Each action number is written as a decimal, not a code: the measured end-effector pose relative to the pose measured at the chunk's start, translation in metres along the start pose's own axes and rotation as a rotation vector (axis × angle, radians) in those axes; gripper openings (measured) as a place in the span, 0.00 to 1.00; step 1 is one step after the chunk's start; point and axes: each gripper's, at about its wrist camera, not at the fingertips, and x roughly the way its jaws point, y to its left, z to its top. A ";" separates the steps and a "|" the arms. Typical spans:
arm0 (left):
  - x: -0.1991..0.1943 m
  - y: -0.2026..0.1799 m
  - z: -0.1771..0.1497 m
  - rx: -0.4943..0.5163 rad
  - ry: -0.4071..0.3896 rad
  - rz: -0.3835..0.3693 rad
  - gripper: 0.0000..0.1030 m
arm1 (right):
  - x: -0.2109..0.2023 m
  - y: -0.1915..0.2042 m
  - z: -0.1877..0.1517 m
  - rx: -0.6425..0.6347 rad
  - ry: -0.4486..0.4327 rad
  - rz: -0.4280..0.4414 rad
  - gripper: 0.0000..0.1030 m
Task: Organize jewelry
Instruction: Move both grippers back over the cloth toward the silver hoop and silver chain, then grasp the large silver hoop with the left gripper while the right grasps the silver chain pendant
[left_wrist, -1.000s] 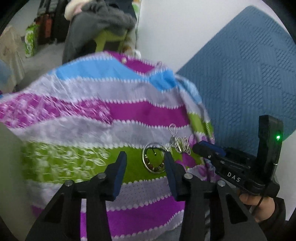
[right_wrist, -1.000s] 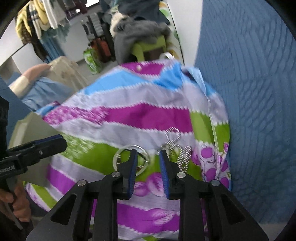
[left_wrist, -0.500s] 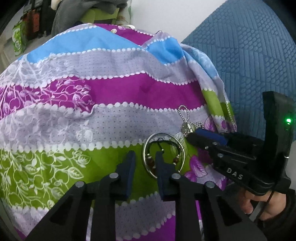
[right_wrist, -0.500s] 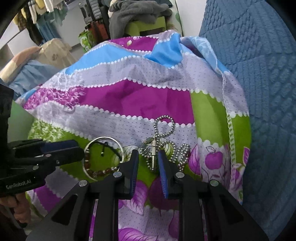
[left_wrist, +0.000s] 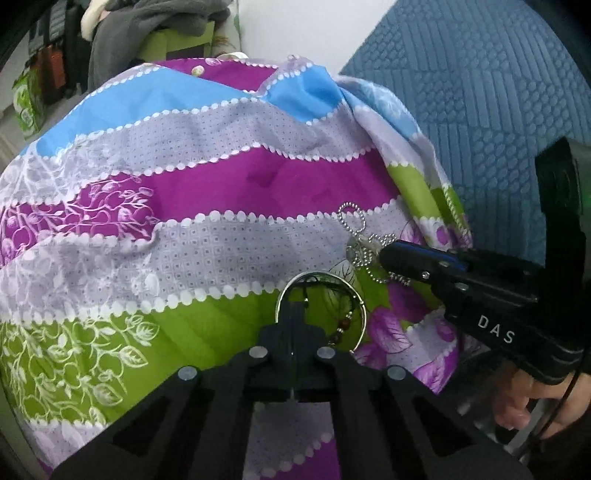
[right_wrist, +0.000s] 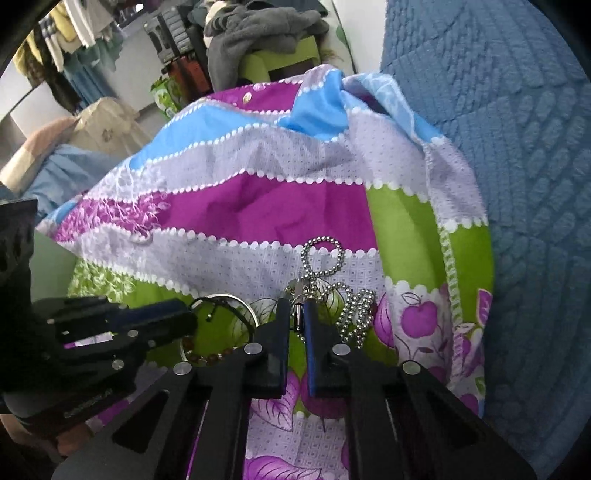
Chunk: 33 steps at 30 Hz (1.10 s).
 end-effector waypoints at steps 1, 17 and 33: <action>-0.003 0.001 0.000 -0.008 -0.002 0.001 0.00 | -0.002 0.001 0.000 0.002 -0.007 0.001 0.05; -0.041 0.001 -0.008 -0.033 -0.042 -0.139 0.00 | -0.005 -0.001 -0.020 0.054 0.055 -0.015 0.05; 0.010 -0.052 -0.006 0.232 0.111 -0.109 0.33 | -0.019 -0.017 -0.033 0.112 0.047 -0.007 0.05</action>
